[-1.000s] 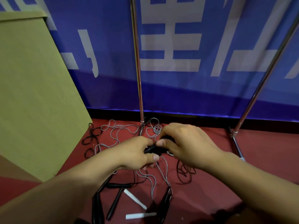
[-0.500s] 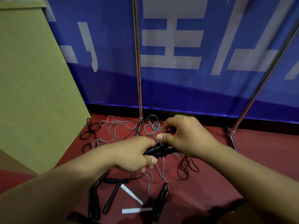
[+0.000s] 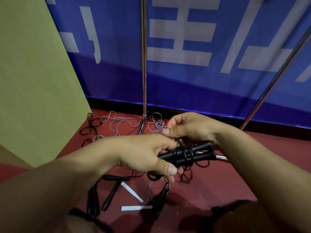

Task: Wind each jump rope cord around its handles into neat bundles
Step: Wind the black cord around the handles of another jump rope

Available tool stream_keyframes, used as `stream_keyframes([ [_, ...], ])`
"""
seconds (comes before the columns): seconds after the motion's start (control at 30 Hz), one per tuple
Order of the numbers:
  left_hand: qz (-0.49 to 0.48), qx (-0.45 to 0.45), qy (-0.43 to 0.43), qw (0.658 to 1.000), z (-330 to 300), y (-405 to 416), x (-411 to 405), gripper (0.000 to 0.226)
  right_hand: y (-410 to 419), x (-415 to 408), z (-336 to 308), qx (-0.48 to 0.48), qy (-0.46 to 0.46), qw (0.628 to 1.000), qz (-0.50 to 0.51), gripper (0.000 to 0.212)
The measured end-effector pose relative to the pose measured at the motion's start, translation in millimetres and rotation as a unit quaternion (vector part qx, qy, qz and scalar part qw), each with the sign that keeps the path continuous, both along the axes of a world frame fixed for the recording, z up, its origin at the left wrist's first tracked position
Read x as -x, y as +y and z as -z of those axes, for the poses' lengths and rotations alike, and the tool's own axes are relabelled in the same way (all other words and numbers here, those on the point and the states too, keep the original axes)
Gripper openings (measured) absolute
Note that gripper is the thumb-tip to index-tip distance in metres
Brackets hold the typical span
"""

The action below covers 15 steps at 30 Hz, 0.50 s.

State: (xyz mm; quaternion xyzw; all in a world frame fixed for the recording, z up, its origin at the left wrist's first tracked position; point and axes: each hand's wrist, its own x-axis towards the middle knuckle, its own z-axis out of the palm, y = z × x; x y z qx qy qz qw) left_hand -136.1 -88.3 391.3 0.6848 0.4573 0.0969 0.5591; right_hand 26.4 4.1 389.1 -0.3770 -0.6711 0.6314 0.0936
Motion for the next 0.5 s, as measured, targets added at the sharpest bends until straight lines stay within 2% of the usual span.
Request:
stream_keyframes([
  [0.13, 0.0, 0.027, -0.076, 0.997, -2, -3, 0, 0.023, 0, 1, 2, 0.005, 0.045, 0.999, -0.009, 0.024],
  [0.27, 0.003, 0.019, -0.146, 0.989, -7, -1, 2, 0.018, 0, 5, 6, -0.029, 0.08, 0.995, 0.048, 0.024],
  [0.37, -0.019, 0.012, -0.175, 0.984, -7, 0, 3, 0.009, -2, 7, 12, -0.062, 0.127, 0.985, 0.101, 0.035],
  [0.5, -0.044, 0.029, -0.192, 0.98, -8, 1, 7, 0.009, -5, 11, 17, -0.136, 0.095, 0.976, 0.139, 0.051],
])
